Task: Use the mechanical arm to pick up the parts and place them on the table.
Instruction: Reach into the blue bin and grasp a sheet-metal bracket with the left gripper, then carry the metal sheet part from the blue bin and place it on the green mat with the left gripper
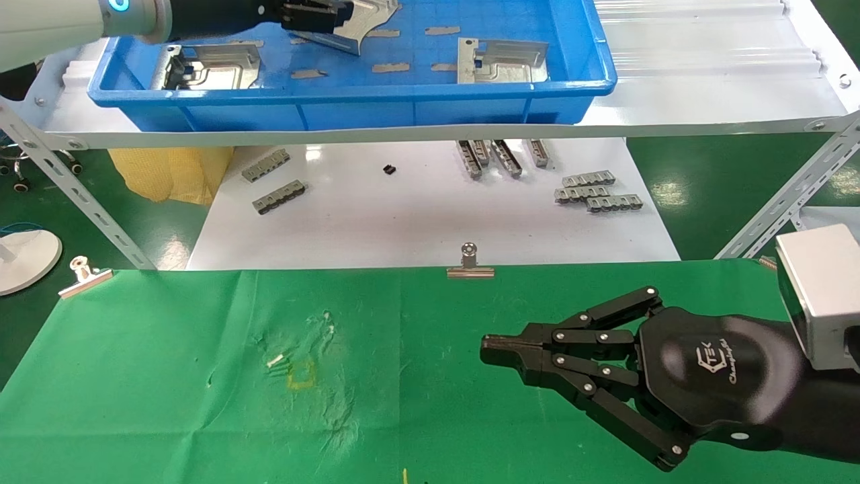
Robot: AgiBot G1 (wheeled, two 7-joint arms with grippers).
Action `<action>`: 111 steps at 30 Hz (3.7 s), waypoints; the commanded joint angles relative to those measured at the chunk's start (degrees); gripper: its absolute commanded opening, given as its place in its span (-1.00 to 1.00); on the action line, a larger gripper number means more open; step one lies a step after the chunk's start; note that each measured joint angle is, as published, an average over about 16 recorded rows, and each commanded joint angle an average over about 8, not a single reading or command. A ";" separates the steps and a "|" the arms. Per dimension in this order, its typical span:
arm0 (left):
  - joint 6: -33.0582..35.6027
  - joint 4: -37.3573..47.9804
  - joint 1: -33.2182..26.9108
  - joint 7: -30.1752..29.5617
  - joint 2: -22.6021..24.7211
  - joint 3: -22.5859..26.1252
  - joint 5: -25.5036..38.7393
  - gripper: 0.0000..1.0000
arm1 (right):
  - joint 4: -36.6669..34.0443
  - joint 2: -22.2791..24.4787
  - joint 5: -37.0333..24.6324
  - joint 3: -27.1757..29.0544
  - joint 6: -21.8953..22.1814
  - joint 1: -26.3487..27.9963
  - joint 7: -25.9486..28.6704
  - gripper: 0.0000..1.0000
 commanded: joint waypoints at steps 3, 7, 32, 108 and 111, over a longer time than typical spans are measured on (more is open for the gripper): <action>-1.92 3.25 -1.07 -1.00 1.39 0.50 0.76 -1.00 | 0.00 0.00 0.00 0.00 0.00 0.00 0.00 -1.00; -3.67 4.28 -1.28 -1.78 1.92 0.76 1.13 -1.00 | 0.00 0.00 0.00 0.00 0.00 0.00 0.00 -1.00; -7.98 2.90 0.71 -2.96 2.73 0.73 0.78 -1.00 | 0.00 0.00 0.01 -0.01 0.00 0.00 0.00 1.00; 42.97 -11.52 23.72 58.75 -22.96 8.35 -9.55 -0.82 | 0.00 0.01 0.02 -0.03 0.01 0.01 -0.02 1.00; 42.57 -9.25 23.97 59.88 -21.89 8.64 -9.57 -0.07 | 0.00 0.01 0.02 -0.03 0.01 0.01 -0.02 1.00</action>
